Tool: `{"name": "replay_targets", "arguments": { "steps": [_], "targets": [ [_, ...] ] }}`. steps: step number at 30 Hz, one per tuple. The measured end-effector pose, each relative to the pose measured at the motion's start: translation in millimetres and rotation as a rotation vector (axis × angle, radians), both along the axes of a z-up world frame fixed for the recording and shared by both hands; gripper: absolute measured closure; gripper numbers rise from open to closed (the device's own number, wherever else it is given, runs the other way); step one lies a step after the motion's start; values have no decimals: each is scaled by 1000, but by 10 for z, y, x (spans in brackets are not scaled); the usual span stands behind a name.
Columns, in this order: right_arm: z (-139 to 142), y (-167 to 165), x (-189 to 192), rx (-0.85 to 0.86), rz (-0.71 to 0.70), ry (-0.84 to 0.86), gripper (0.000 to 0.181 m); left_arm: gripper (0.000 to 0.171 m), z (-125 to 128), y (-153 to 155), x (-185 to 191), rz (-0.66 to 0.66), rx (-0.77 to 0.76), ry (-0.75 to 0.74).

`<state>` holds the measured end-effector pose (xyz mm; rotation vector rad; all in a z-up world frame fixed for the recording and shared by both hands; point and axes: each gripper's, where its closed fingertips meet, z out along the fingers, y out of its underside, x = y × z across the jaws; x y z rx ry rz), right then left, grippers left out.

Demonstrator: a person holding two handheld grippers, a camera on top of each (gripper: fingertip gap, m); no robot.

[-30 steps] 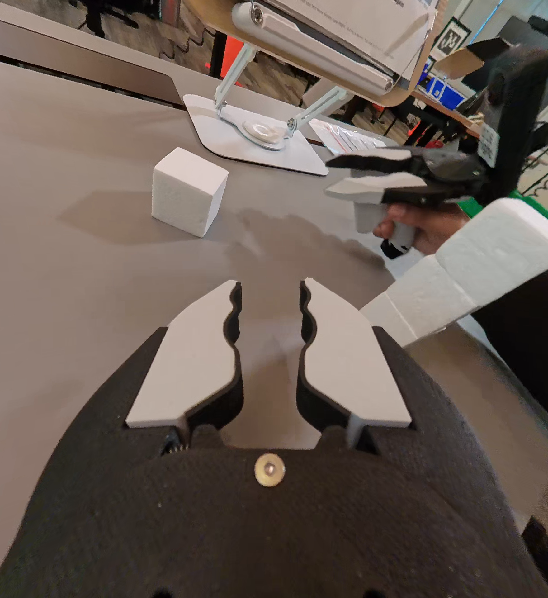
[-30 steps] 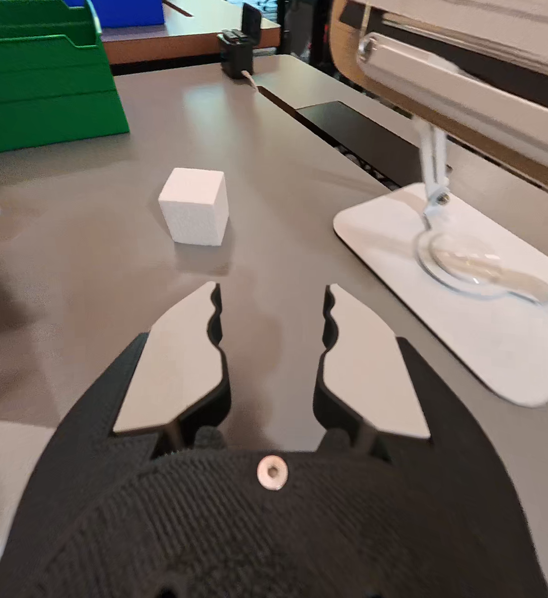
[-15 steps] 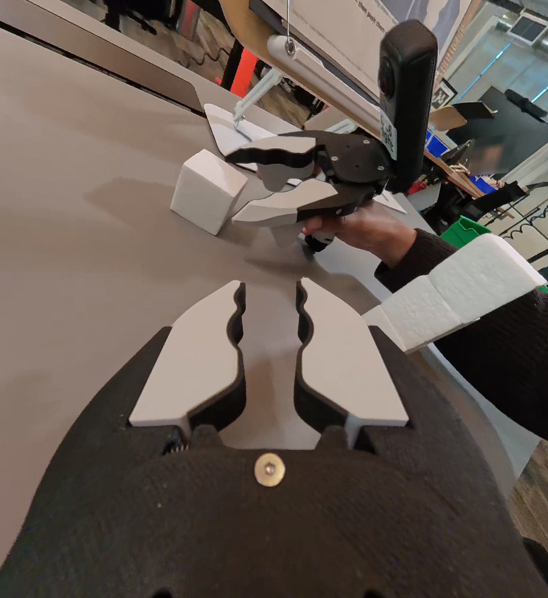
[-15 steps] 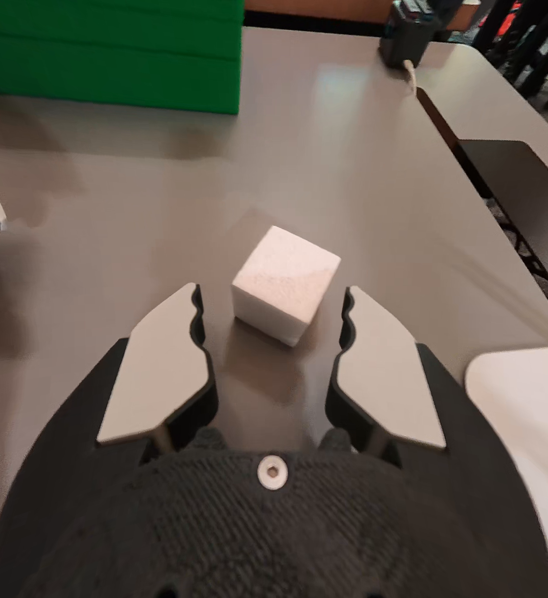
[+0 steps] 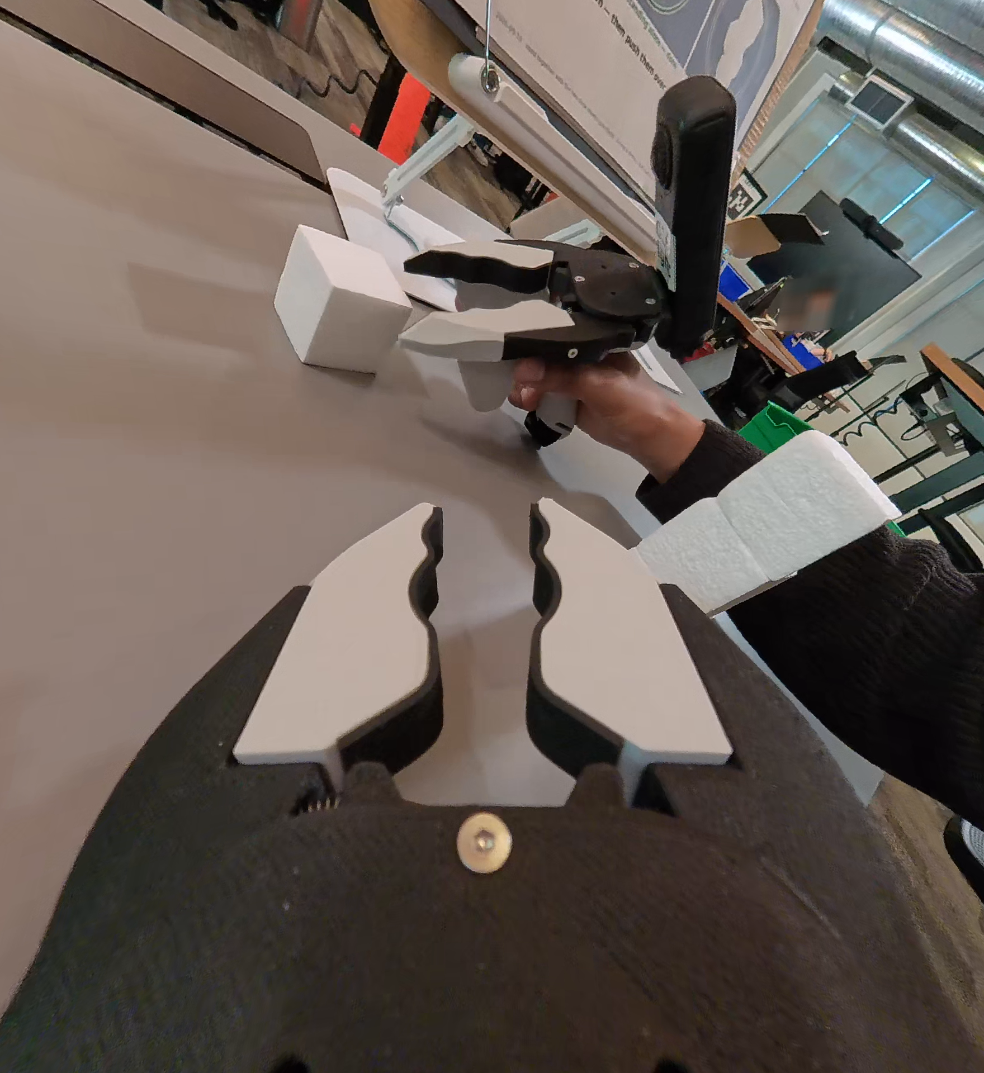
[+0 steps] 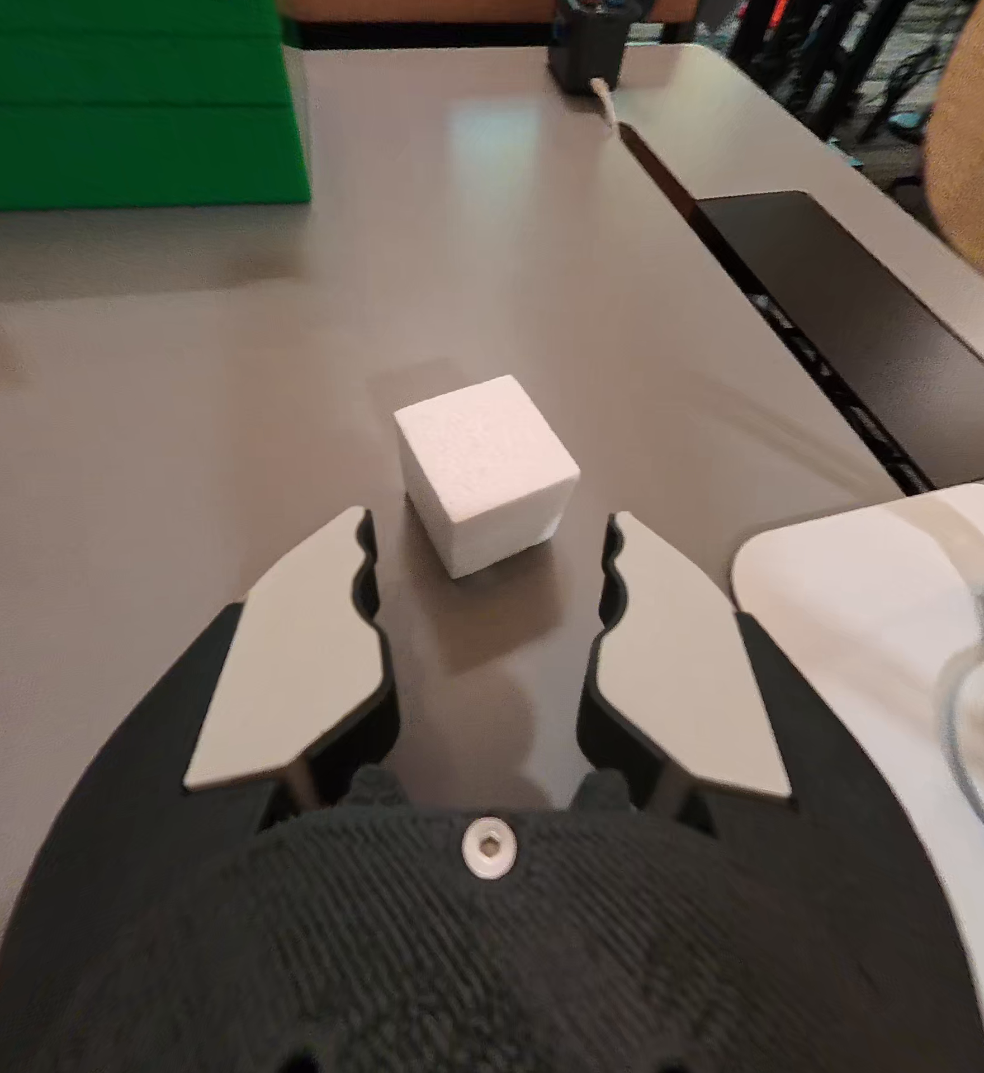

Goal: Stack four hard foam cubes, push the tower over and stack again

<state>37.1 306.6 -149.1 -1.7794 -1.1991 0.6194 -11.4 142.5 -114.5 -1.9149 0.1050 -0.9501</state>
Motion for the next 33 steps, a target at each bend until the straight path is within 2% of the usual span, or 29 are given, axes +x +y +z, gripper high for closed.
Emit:
{"name": "replay_targets", "arguments": {
  "steps": [4, 8, 11, 13, 16, 19, 22, 26, 30, 33],
  "targets": [
    [-114, -23, -70, -13, 71, -77, 91, 143, -5, -9, 19, -9, 3, 11],
    [-215, -11, -135, -8, 180, -148, 87, 142, -26, -17, 38, -17, 0, 24],
    [-304, -39, -160, -76, 224, -189, 101, 142, -32, -19, 54, -25, -3, 25],
    [-265, -26, -152, -41, 208, -174, 128, 142, -34, -26, 65, -31, -3, 29],
    [-86, -93, -99, 50, 204, -82, 129, 142, -21, -47, 81, -38, 0, 26],
    [-23, -205, 62, 55, 186, -78, 129, 143, -11, -69, 102, -46, 8, 30],
    [207, -297, 301, 120, 134, -55, 129, 143, -7, -90, 127, -53, 15, 41],
    [818, -503, 731, 195, 46, 41, 129, 143, -3, -108, 150, -59, 29, 62],
    [1454, -924, 1154, 237, 3, 189, 129, 143, -16, -121, 183, -69, 31, 74],
    [1676, -1270, 1304, 235, 17, 250, 129, 143, -33, -131, 222, -81, 29, 84]
  ]
}}
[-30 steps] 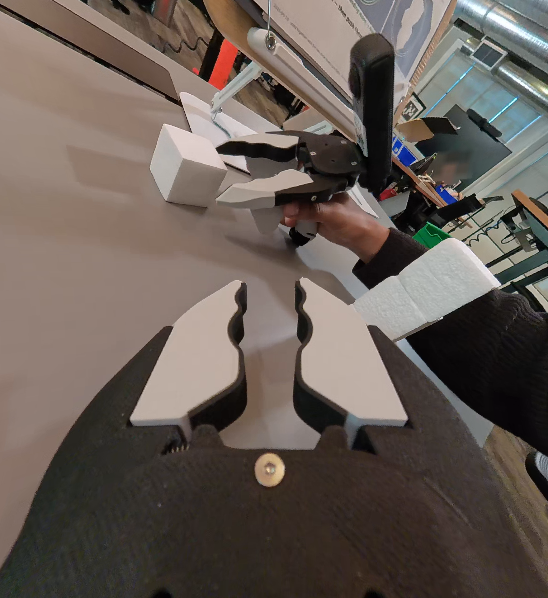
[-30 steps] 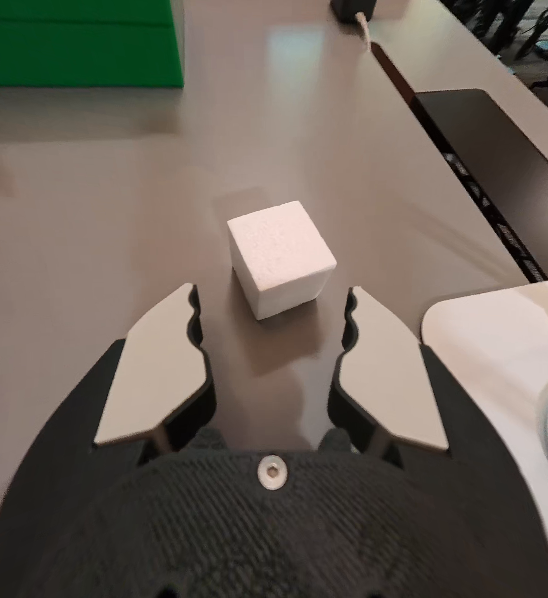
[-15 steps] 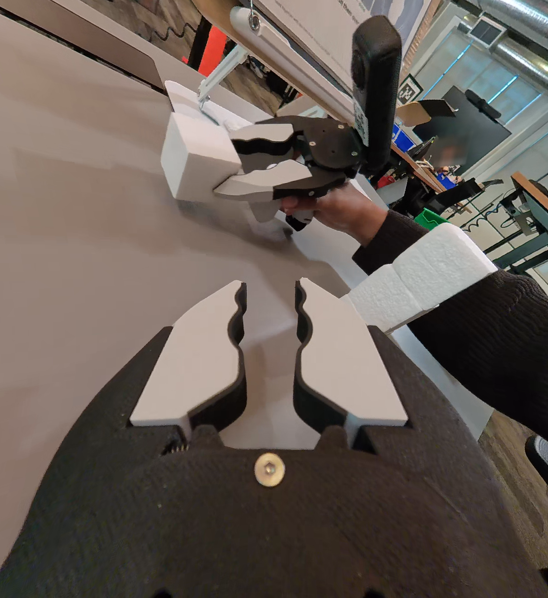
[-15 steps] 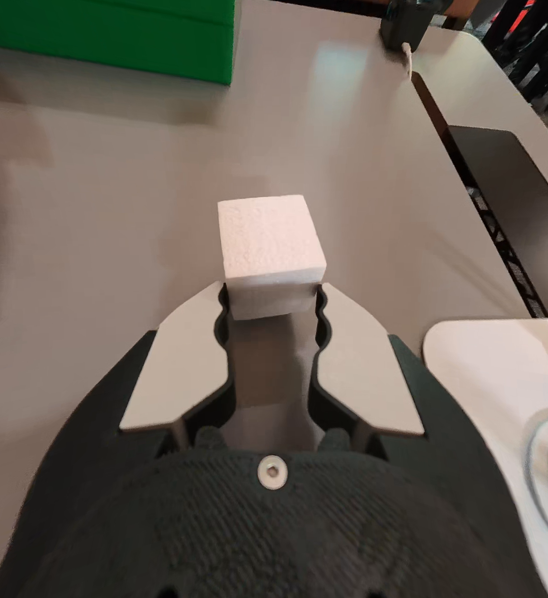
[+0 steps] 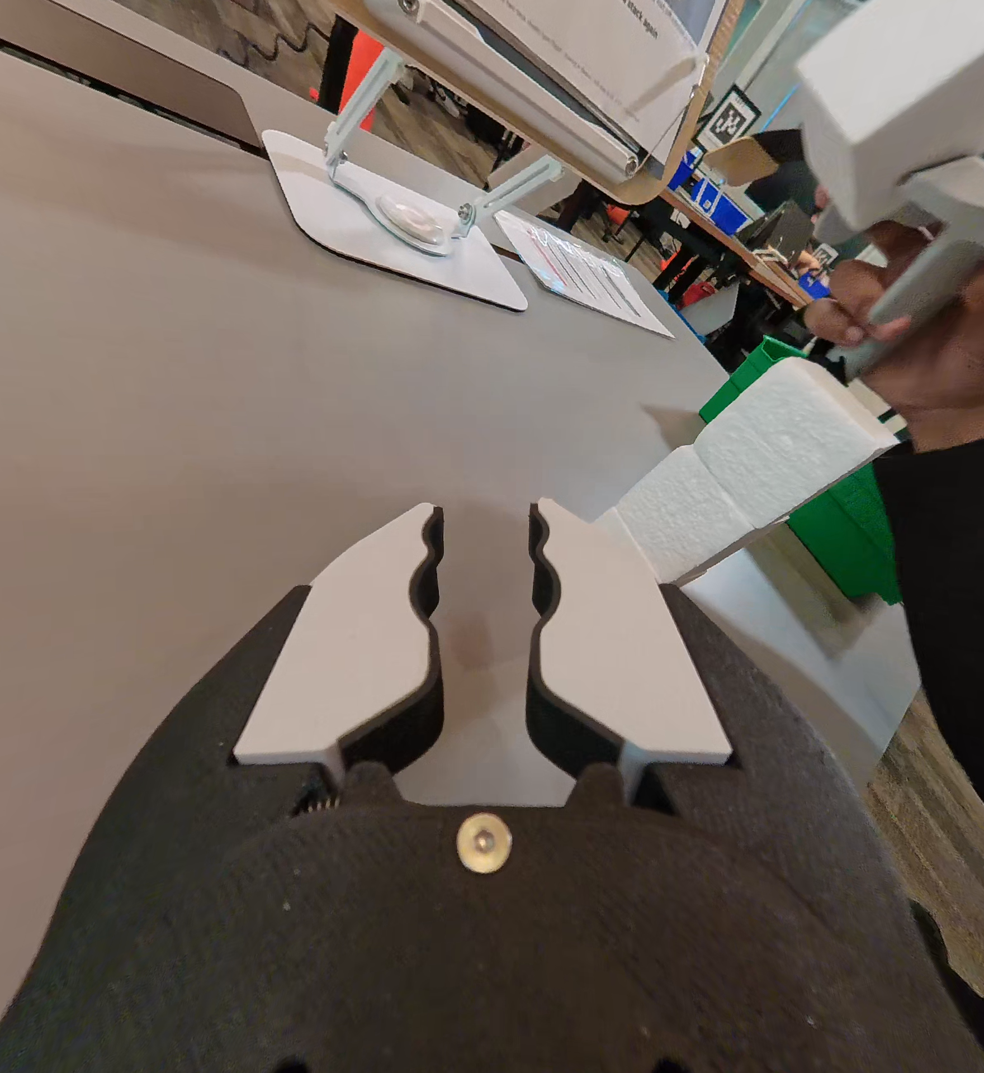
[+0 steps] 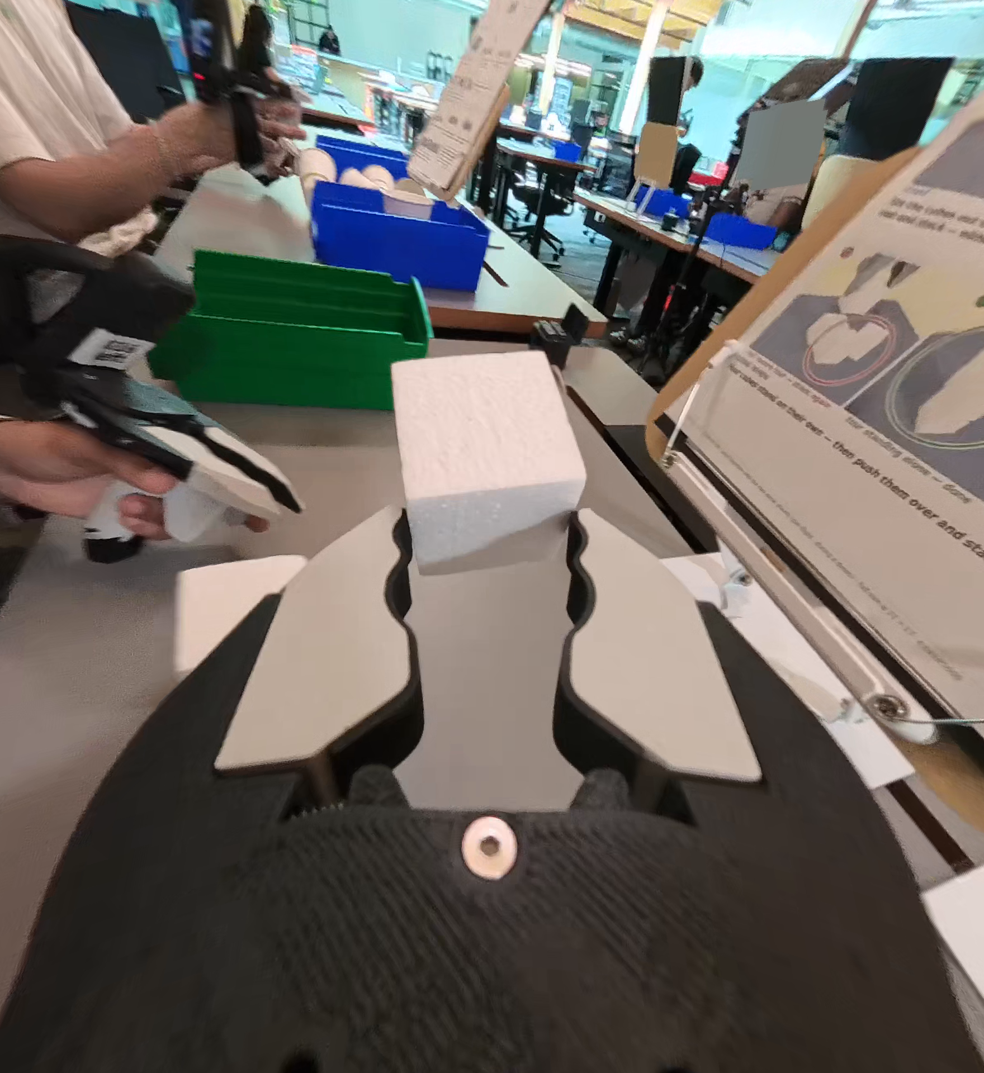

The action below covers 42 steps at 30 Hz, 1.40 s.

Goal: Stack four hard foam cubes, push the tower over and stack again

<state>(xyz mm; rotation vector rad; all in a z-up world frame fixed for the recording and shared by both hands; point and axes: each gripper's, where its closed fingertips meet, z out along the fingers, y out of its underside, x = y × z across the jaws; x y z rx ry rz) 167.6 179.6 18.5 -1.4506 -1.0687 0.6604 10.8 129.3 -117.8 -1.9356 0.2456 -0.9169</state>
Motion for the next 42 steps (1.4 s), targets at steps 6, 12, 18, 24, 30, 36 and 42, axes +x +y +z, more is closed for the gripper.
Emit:
{"name": "replay_targets", "arguments": {
  "steps": [6, 12, 18, 24, 30, 36, 42],
  "targets": [
    [-46, -458, -59, -59, 89, -115, 129, 144, 12, -6, 76, -18, 42, 44],
    [-7, -764, -265, -62, 139, -191, 129, 145, 23, -24, 99, -29, 89, 92],
    [-158, -811, -291, -152, 125, -245, 129, 143, -73, -18, 130, -49, 8, 41],
    [-177, -834, -163, -141, 138, -236, 129, 143, -74, 1, 161, -59, 54, 118],
    [-258, -791, -115, -148, 152, -245, 129, 142, -143, -32, 271, -111, 69, 181],
    [-338, -743, -126, -186, 171, -218, 129, 142, -126, -51, 276, -119, 71, 173],
    [-332, -781, -189, -188, 188, -212, 129, 142, -129, -57, 280, -124, 70, 176]
  ]
}}
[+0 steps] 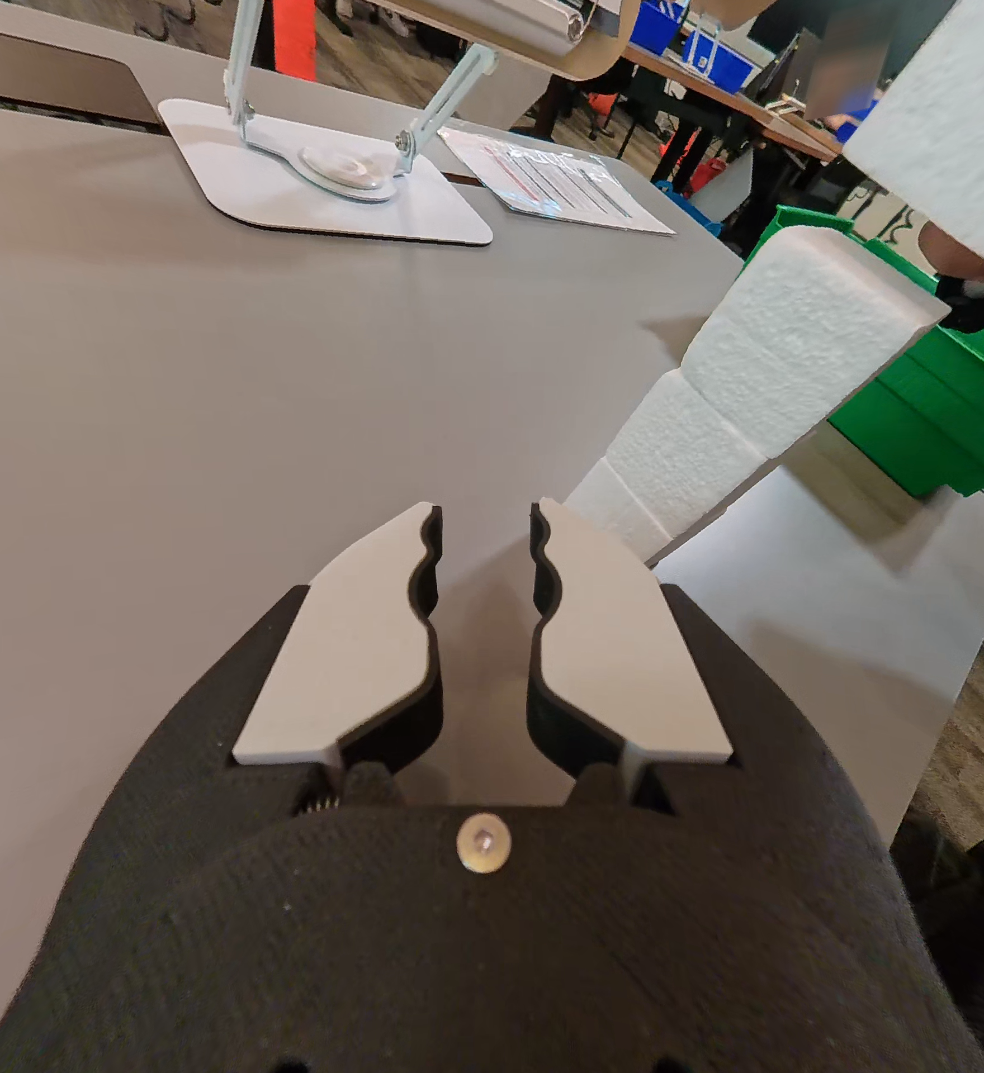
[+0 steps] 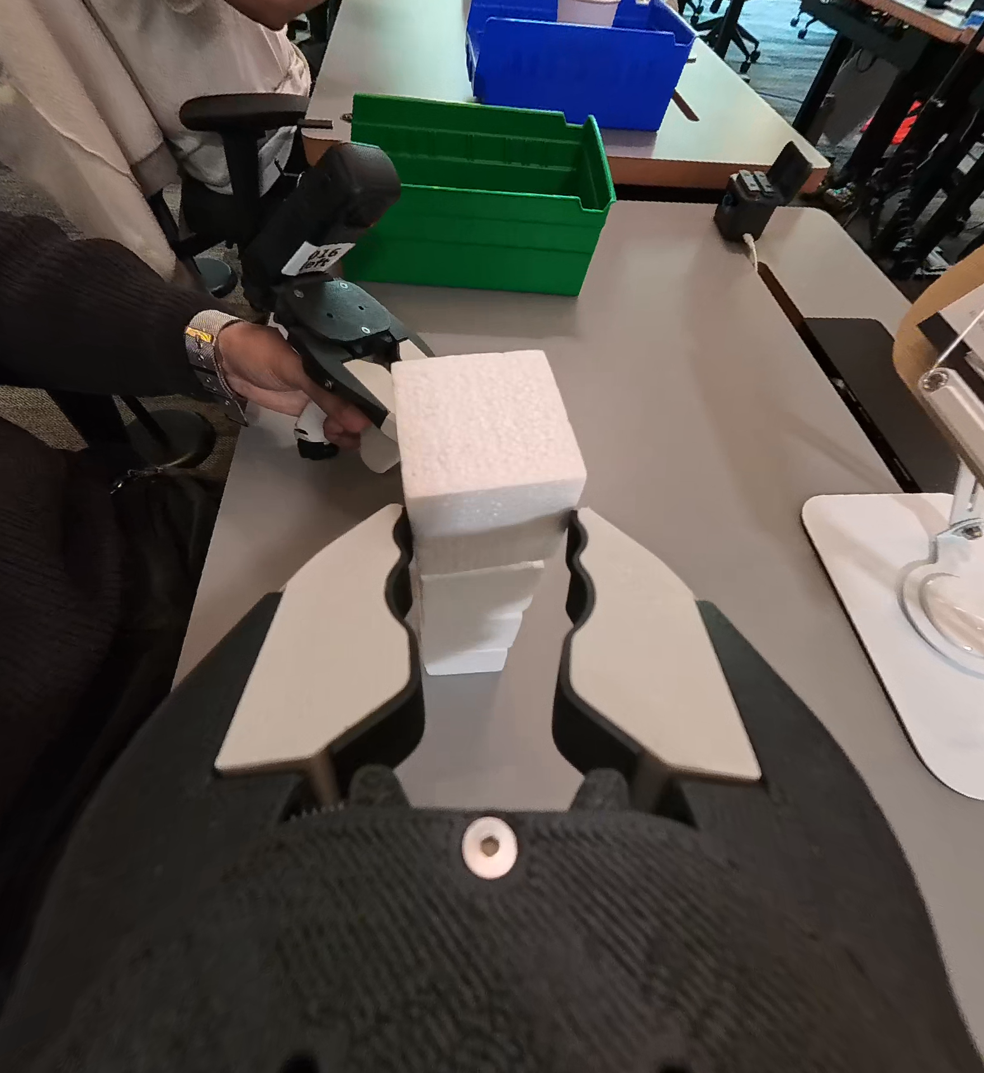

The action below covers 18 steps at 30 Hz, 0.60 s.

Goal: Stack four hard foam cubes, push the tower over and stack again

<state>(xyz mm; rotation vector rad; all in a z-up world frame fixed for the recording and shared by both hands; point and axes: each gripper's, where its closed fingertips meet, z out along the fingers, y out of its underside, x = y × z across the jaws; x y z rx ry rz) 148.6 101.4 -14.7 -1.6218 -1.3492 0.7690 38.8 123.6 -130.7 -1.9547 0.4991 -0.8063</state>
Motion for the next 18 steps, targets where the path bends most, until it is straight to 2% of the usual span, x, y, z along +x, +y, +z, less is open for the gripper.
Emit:
{"name": "replay_targets", "arguments": {
  "steps": [18],
  "targets": [
    [-117, 9, -36, -8, -3, -37, 129, 142, -9, -6, 12, -8, 1, 10]
  ]
}}
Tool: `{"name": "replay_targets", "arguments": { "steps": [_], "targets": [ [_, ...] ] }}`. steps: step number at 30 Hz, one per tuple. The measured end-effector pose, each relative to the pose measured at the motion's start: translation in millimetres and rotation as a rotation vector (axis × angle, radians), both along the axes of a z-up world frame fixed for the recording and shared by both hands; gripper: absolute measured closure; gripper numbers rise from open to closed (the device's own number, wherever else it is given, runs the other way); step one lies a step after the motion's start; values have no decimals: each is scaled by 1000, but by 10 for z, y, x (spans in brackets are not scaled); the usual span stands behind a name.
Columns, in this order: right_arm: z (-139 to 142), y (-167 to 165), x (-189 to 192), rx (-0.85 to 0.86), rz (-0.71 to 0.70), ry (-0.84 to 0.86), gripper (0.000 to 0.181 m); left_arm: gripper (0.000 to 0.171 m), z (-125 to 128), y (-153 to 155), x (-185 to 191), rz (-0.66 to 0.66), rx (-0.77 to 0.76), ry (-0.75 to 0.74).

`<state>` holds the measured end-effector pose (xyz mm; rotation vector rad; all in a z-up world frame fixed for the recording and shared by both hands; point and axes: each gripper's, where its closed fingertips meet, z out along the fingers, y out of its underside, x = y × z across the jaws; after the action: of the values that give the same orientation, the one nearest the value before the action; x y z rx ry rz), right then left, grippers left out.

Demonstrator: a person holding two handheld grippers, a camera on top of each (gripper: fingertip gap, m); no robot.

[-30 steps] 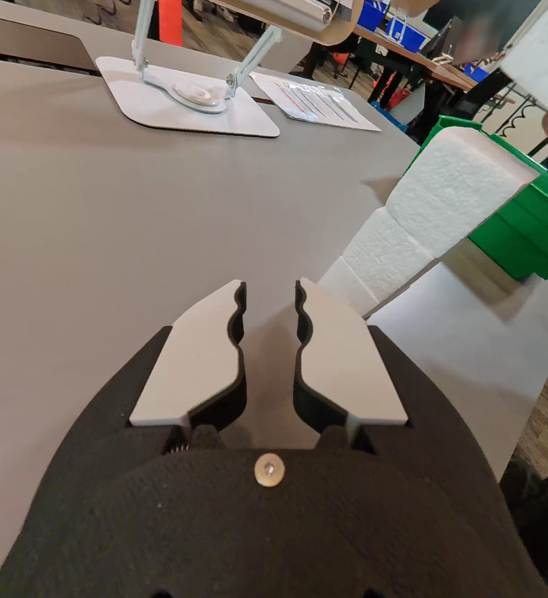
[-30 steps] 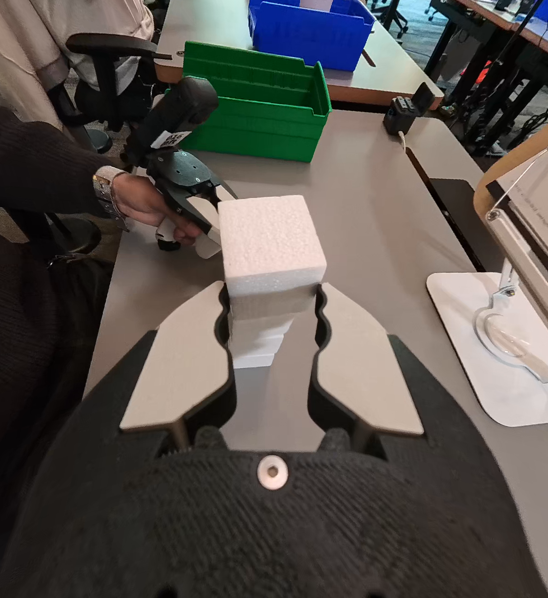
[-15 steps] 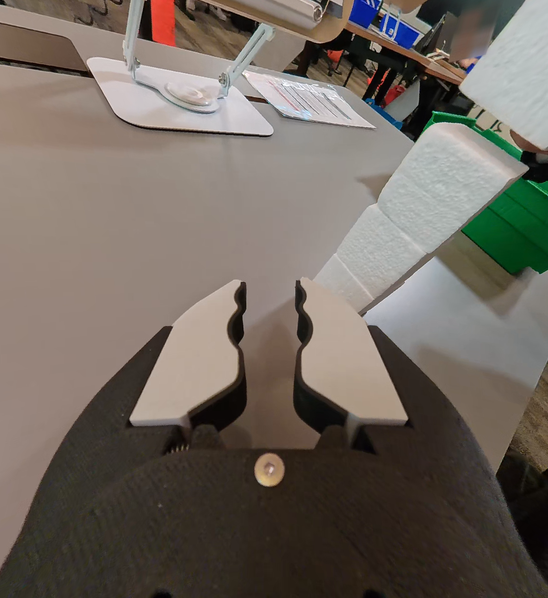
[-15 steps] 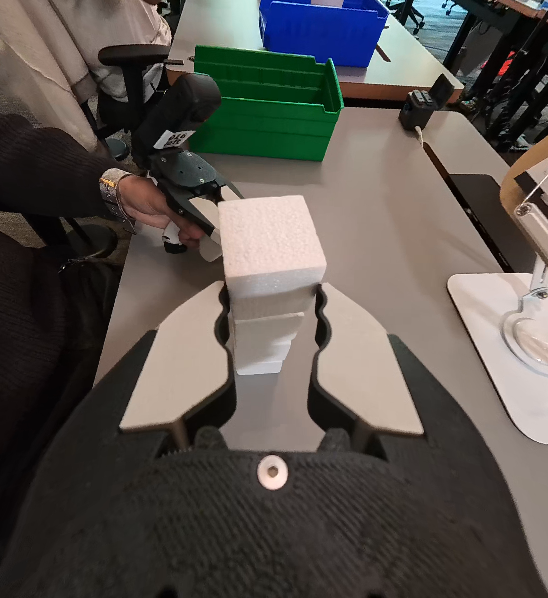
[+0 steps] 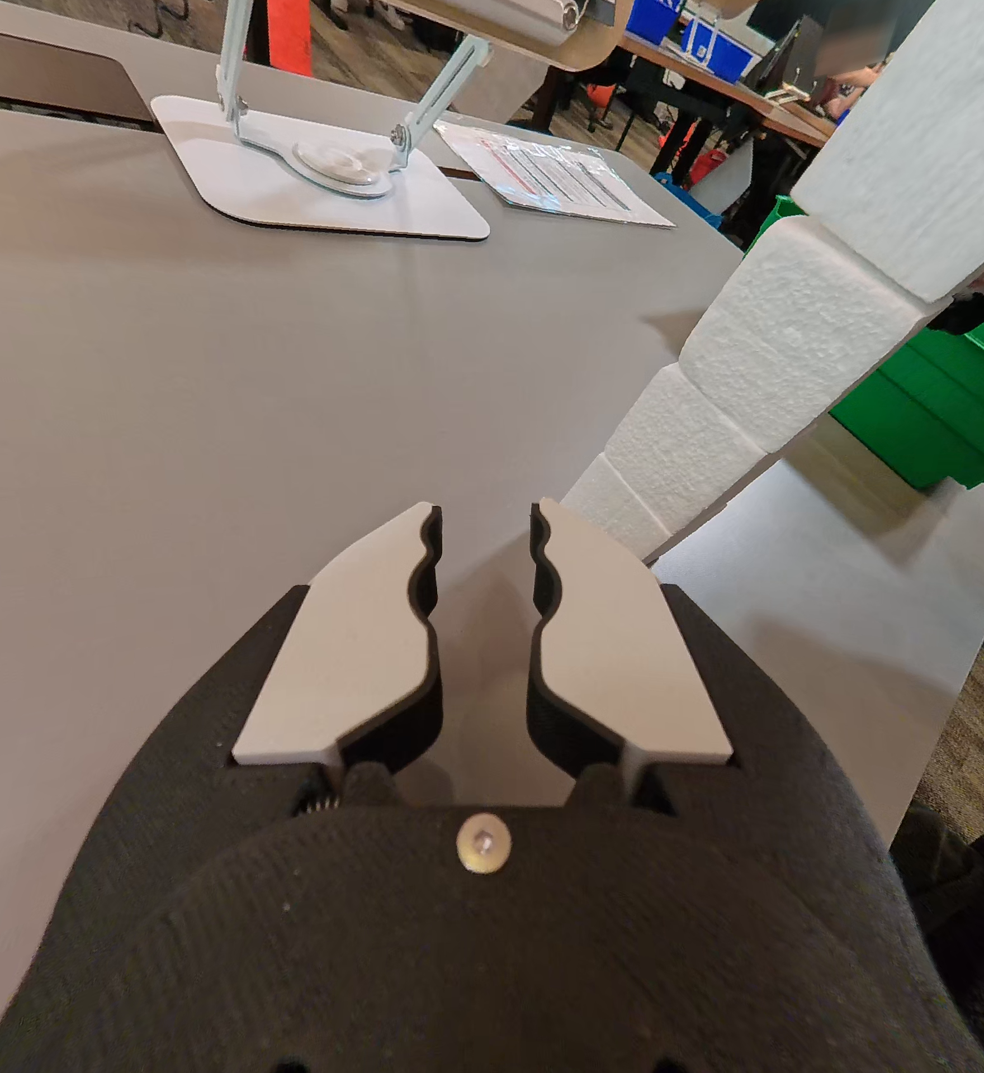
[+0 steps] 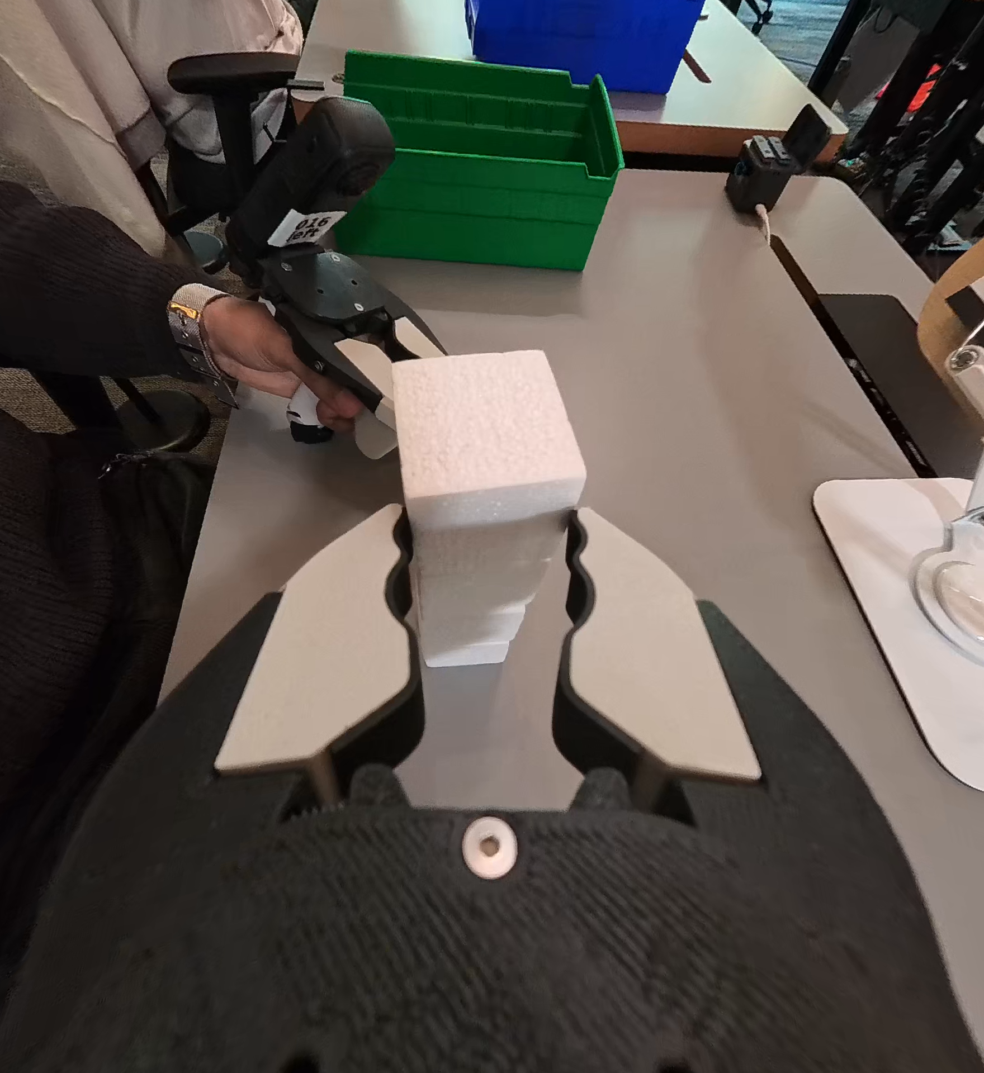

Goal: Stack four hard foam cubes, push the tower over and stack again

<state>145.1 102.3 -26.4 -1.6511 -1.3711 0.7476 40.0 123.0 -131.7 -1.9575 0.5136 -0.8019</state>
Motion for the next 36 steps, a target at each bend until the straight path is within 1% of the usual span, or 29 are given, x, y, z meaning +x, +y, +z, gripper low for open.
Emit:
{"name": "replay_targets", "arguments": {
  "steps": [30, 35, 36],
  "targets": [
    [-18, -15, -4, -1, 16, 3, 129, 142, -11, -5, 6, -5, -5, 4],
    [-7, -8, -12, 27, 9, 14, 128, 142, -13, -7, 8, -6, -4, 5],
    [-4, 0, -12, 37, 3, 15, 125, 142, -14, -8, 8, -6, -4, 6]
  ]
}}
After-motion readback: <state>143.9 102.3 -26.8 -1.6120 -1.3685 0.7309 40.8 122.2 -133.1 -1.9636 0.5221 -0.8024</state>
